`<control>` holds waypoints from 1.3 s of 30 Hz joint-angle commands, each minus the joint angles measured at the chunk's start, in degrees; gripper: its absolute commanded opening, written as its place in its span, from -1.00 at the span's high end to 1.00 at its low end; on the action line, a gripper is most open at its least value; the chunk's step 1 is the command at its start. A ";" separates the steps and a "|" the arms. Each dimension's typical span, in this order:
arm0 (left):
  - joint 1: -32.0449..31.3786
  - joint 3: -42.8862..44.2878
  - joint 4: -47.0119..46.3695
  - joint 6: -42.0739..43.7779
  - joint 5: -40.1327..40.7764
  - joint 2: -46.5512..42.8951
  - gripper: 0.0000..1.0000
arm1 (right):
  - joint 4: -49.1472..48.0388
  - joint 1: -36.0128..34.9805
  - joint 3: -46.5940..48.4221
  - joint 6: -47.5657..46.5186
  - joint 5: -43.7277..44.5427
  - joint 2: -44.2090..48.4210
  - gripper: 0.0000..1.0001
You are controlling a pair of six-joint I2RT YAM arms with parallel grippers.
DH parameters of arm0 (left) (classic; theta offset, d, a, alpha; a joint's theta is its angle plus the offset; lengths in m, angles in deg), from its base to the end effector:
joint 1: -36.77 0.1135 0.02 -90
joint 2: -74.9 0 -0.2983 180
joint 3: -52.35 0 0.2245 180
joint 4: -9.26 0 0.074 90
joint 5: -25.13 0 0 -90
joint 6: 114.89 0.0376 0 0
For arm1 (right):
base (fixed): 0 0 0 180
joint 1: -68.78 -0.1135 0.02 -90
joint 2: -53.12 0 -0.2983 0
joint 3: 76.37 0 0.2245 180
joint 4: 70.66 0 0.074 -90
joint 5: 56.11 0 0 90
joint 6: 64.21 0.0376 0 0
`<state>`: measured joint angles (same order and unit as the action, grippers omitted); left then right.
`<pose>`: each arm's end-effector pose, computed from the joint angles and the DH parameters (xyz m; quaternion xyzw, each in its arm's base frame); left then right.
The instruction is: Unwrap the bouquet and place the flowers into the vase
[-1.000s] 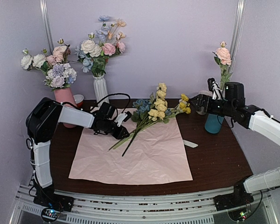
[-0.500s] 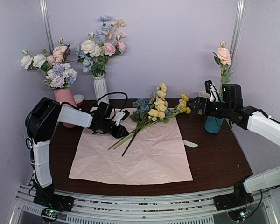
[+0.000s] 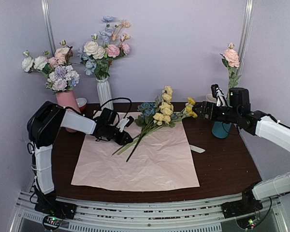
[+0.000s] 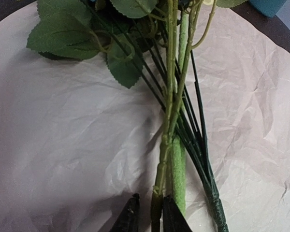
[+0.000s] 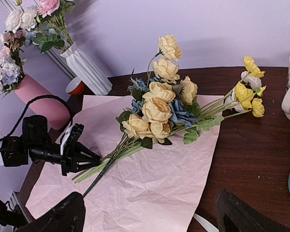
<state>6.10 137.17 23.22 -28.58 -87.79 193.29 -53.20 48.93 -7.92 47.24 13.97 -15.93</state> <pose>0.3557 -0.2280 0.1717 0.2831 0.8715 -0.2818 0.2844 0.2231 0.0942 0.3558 -0.0905 0.7985 0.3350 0.4920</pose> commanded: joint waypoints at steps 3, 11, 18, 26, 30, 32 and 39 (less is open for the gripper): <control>0.21 -0.88 -3.10 -0.27 -0.50 1.21 0.70 | -0.73 -0.36 -0.68 0.60 0.85 0.37 -0.90; 0.20 -3.02 -5.96 -1.20 -0.34 -1.31 1.00 | -1.08 -0.51 -1.27 0.92 0.68 1.05 -0.90; 0.17 -6.44 -9.60 -1.97 -0.21 -7.03 1.00 | -0.90 -0.86 -0.50 0.61 0.20 1.63 -0.90; 0.08 -9.85 -13.50 -4.09 0.77 -13.72 1.00 | -1.92 -2.94 0.00 0.46 -1.95 1.53 -0.90; -0.94 -10.67 -14.25 -4.49 0.83 -17.06 1.00 | -2.37 -5.14 0.66 0.83 -2.52 0.88 -0.90; -1.73 -10.95 -14.28 -4.76 1.02 -18.57 1.00 | -3.84 -6.33 0.52 2.01 -3.37 0.41 -0.90; -6.57 -11.97 -17.28 -7.75 1.86 -22.49 1.00 | -14.71 -9.51 -1.18 9.93 -7.60 -4.05 -0.89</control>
<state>2.53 126.11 12.00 -33.91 -86.41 173.25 -59.72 40.73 -8.64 51.63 9.73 -17.49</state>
